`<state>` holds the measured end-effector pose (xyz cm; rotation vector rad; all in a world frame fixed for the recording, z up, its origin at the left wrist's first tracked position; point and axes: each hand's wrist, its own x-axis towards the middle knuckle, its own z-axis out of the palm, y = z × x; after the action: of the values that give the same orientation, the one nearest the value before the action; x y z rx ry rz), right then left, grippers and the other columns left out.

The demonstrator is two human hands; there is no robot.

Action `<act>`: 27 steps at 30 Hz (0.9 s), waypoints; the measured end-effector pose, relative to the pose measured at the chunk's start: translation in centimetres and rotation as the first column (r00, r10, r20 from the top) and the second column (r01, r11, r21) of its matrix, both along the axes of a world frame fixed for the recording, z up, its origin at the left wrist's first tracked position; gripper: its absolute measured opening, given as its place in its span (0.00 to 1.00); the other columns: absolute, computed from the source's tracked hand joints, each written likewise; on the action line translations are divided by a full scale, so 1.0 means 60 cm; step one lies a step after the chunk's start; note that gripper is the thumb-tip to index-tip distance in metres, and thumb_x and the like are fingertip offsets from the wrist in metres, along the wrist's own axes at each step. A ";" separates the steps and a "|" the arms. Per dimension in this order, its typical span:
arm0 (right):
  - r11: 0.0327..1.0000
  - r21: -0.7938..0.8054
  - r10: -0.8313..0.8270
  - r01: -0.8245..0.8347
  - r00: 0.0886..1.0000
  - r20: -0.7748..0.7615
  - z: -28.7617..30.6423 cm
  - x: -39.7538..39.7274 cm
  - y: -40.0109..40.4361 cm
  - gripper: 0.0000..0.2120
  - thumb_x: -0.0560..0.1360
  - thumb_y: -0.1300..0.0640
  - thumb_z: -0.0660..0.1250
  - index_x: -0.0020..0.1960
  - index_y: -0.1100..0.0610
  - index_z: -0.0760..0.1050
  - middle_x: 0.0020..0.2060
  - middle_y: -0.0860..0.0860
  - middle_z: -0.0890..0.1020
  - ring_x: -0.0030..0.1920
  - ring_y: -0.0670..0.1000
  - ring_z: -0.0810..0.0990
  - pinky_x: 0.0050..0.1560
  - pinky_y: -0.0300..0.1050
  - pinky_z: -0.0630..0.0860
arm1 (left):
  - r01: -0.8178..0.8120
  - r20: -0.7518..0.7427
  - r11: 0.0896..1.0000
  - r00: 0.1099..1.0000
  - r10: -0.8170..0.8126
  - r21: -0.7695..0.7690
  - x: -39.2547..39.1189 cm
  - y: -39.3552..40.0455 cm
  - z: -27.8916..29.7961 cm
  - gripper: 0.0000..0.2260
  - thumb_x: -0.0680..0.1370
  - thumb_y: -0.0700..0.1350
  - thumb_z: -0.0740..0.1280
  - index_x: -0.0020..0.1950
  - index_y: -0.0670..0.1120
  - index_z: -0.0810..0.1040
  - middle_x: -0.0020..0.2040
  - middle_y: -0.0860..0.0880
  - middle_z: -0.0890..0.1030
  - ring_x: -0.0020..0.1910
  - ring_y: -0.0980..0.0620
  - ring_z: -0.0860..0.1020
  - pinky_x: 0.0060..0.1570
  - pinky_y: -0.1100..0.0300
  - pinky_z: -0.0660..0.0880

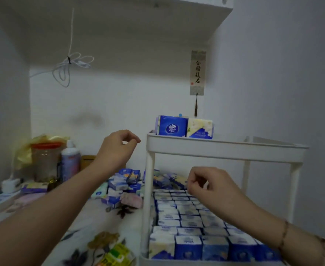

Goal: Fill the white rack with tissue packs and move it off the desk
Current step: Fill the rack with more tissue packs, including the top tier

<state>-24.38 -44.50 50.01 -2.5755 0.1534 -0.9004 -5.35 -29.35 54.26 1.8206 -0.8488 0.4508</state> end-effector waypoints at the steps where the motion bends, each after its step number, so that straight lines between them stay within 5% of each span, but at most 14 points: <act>1: 1.000 0.007 0.006 -0.005 0.999 -0.052 -0.016 0.028 -0.007 0.08 0.74 0.59 0.62 0.37 0.53 0.76 0.34 0.50 0.81 0.36 0.46 0.78 0.35 0.38 0.72 | -0.004 -0.047 1.000 0.999 0.004 -0.003 0.019 -0.001 -0.025 0.09 0.78 0.41 0.62 0.44 0.49 0.81 0.49 0.50 0.81 0.47 0.50 0.80 0.46 0.57 0.74; 7: 0.996 0.006 -0.078 0.084 0.947 -0.312 -0.077 0.188 -0.068 0.07 0.76 0.57 0.62 0.45 0.56 0.78 0.43 0.50 0.81 0.45 0.47 0.78 0.39 0.36 0.70 | -0.083 -0.254 0.995 0.962 0.095 0.056 0.129 -0.022 -0.184 0.05 0.77 0.39 0.64 0.45 0.48 0.77 0.46 0.53 0.78 0.51 0.51 0.77 0.45 0.62 0.67; 9: 0.995 0.013 -0.093 0.103 0.938 -0.335 -0.090 0.251 -0.089 0.07 0.77 0.55 0.63 0.47 0.58 0.77 0.44 0.49 0.80 0.49 0.48 0.78 0.39 0.33 0.70 | -0.114 -0.275 0.987 0.951 0.141 0.112 0.173 -0.028 -0.225 0.05 0.77 0.40 0.64 0.51 0.49 0.77 0.52 0.50 0.78 0.55 0.49 0.76 0.46 0.61 0.68; 11: 0.997 0.056 -0.025 0.046 0.944 -0.328 -0.101 0.317 -0.109 0.07 0.76 0.54 0.64 0.43 0.57 0.75 0.42 0.53 0.79 0.49 0.56 0.79 0.44 0.41 0.71 | -0.144 -0.222 0.972 0.957 0.185 0.186 0.214 -0.036 -0.259 0.15 0.76 0.43 0.66 0.63 0.50 0.74 0.60 0.47 0.77 0.57 0.48 0.75 0.51 0.59 0.70; 15: 0.999 -0.030 0.011 -0.024 0.925 -0.381 -0.121 0.433 -0.142 0.10 0.76 0.60 0.66 0.57 0.58 0.73 0.44 0.49 0.76 0.49 0.55 0.75 0.49 0.40 0.71 | -0.184 -0.105 0.908 0.965 0.239 0.375 0.260 -0.057 -0.297 0.28 0.78 0.55 0.63 0.76 0.59 0.57 0.78 0.50 0.53 0.75 0.44 0.56 0.72 0.48 0.60; 19: 0.970 -0.173 0.093 -0.169 0.922 -0.376 -0.125 0.532 -0.139 0.27 0.74 0.60 0.69 0.71 0.57 0.64 0.67 0.57 0.69 0.69 0.54 0.66 0.65 0.39 0.61 | -0.204 0.006 0.846 0.973 0.232 0.493 0.292 -0.057 -0.314 0.29 0.78 0.58 0.60 0.75 0.65 0.50 0.78 0.56 0.39 0.77 0.44 0.46 0.72 0.44 0.55; 23: 0.944 -0.160 0.190 -0.287 0.875 -0.445 -0.135 0.591 -0.135 0.40 0.73 0.55 0.71 0.76 0.45 0.50 0.77 0.52 0.53 0.77 0.51 0.50 0.74 0.52 0.58 | -0.183 0.045 0.879 0.982 0.182 0.440 0.299 -0.051 -0.321 0.26 0.77 0.55 0.62 0.73 0.59 0.58 0.78 0.60 0.43 0.76 0.49 0.53 0.68 0.47 0.66; 27: 0.924 -0.078 0.301 -0.375 0.837 -0.457 -0.151 0.618 -0.114 0.42 0.73 0.57 0.71 0.76 0.44 0.47 0.74 0.49 0.61 0.72 0.49 0.65 0.65 0.38 0.67 | -0.169 0.042 0.910 0.985 0.165 0.379 0.297 -0.051 -0.317 0.26 0.75 0.51 0.64 0.71 0.55 0.60 0.76 0.57 0.57 0.71 0.51 0.62 0.62 0.49 0.71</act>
<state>12.70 -51.32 40.97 -2.7953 -0.2618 -0.2001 12.46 -32.43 35.22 2.2657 -0.8310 0.4222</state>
